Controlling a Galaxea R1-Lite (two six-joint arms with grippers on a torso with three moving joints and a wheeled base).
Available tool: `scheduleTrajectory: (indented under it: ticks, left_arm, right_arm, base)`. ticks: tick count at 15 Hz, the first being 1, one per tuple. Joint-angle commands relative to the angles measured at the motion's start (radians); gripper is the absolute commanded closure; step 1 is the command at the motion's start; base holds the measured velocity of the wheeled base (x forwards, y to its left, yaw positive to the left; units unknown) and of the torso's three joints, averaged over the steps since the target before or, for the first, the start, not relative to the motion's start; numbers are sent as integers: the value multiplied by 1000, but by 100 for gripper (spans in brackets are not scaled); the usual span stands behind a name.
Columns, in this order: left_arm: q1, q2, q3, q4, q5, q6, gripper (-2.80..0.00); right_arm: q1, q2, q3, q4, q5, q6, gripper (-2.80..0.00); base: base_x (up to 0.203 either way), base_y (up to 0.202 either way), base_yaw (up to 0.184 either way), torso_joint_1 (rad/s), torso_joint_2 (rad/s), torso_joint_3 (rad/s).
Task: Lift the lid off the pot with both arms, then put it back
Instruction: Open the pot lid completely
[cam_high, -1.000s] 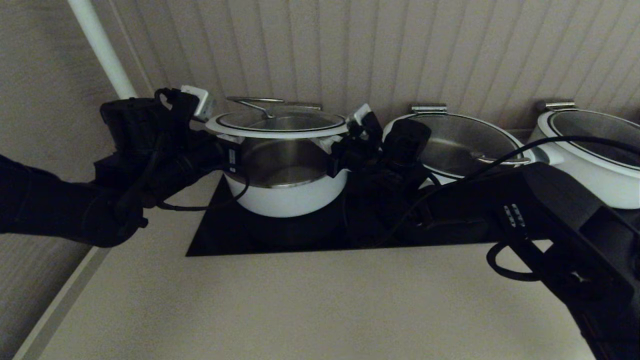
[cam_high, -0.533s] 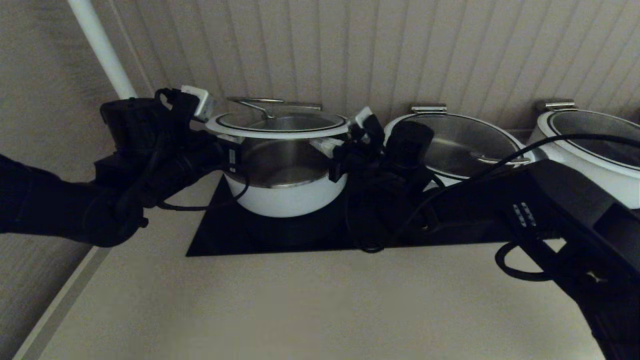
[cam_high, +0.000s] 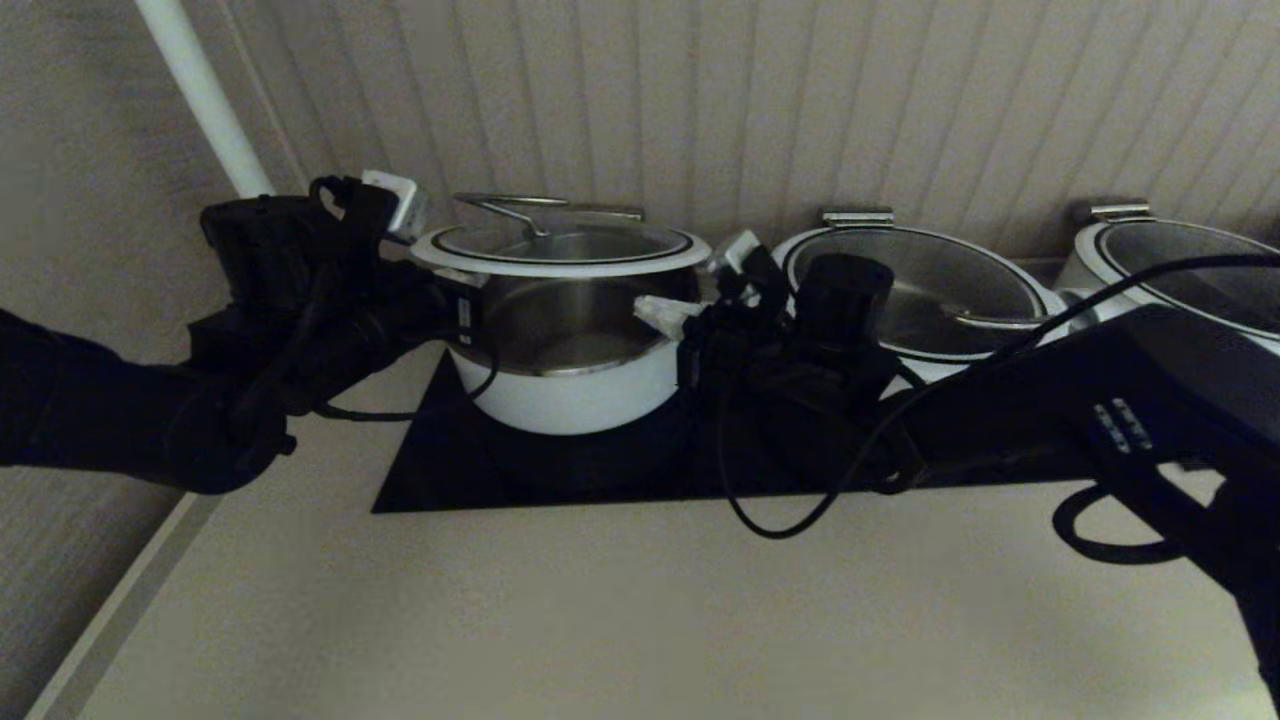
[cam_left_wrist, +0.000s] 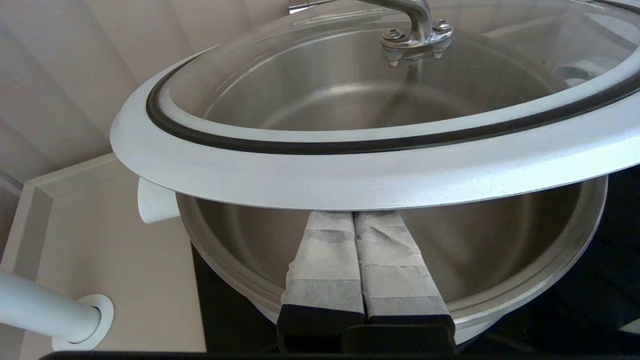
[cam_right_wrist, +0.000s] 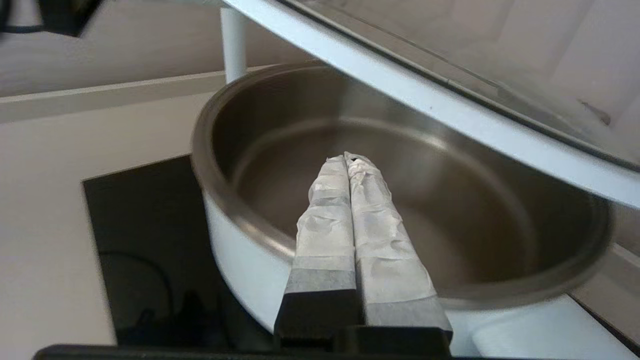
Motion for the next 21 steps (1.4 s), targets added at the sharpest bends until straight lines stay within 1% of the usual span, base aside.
scheduleTrajectory:
  ticks: [1, 8, 13, 18, 20, 21]
  left_arm:
    - [0, 3, 0, -5, 0, 1, 0]
    - [0, -3, -2, -5, 0, 1, 0]
    - [0, -8, 0, -5, 0, 1, 0]
    - [0, -5, -3, -5, 0, 2, 0]
    - [0, -1, -8, -5, 1, 2, 0]
    - [0, 0, -15, -4, 0, 2, 0]
  right_arm:
    - [-1, -59, 56, -5, 3, -1, 0]
    - [-1, -178, 187, -9, 3, -13, 0]
    - [-3, -276, 322, -9, 1, -14, 0]
    - [-24, -290, 386, -43, -2, -13, 0]
    - [-49, -308, 419, -42, -5, -14, 0]
    - [-63, -321, 433, -36, -22, -14, 0]
  base:
    - [0, 0, 0, 0, 0, 0]
    - [0, 0, 0, 0, 0, 0]
    - [0, 0, 0, 0, 0, 0]
    - [0, 0, 0, 0, 0, 0]
    - [0, 0, 0, 0, 0, 0]
    - [0, 0, 0, 0, 0, 0]
